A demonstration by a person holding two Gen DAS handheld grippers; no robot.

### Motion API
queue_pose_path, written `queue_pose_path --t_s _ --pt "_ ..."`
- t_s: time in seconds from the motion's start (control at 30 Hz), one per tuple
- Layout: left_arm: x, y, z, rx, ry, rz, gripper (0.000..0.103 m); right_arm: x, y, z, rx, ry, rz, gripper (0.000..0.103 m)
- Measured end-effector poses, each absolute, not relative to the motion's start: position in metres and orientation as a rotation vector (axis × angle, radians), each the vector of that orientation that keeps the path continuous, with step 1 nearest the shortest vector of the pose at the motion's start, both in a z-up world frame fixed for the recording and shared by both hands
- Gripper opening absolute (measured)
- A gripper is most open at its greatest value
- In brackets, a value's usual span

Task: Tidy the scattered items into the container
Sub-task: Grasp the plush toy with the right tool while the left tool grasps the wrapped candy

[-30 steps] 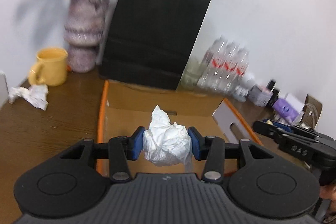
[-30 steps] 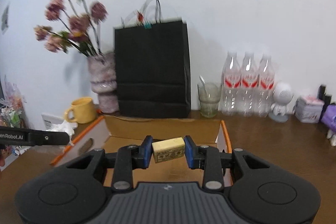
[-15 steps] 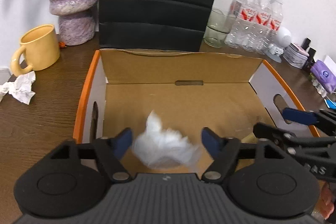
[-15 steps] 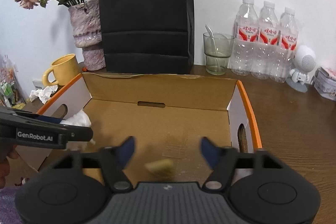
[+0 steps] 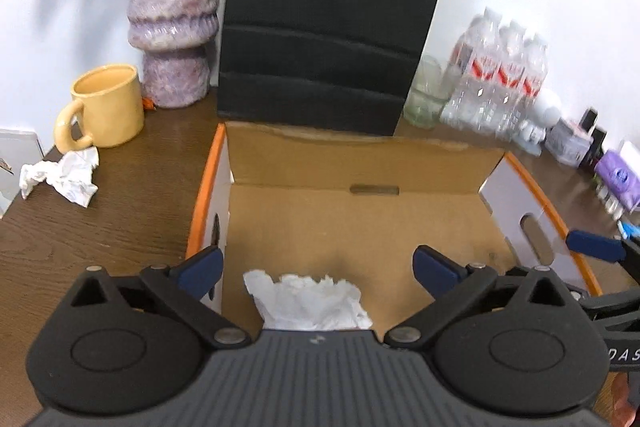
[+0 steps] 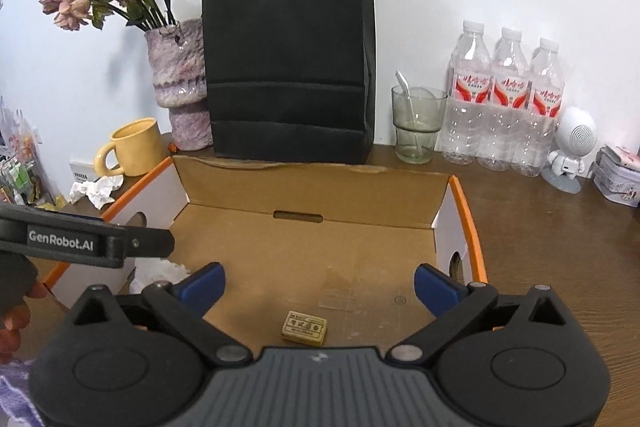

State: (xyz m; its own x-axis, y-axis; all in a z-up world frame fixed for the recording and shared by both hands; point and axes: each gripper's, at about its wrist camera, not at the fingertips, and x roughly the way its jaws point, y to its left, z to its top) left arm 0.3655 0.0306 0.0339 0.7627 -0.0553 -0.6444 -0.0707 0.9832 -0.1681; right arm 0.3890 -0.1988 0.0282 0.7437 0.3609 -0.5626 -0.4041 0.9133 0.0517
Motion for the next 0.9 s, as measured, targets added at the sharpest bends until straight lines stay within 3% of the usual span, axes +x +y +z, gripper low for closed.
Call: queue_pose_path --t_s 0.4,0.9 --pt "0.218 0.043 0.073 -0.106 0.465 -0.018 0.103 0.263 -0.241 0.07 -0.048 0.404 0.423 0.103" --pt "0.081 0.026 -0.011 -0.017 0.603 -0.146 0.103 0.133 -0.244 -0.008 -0.152 0.516 0.431 0.103"
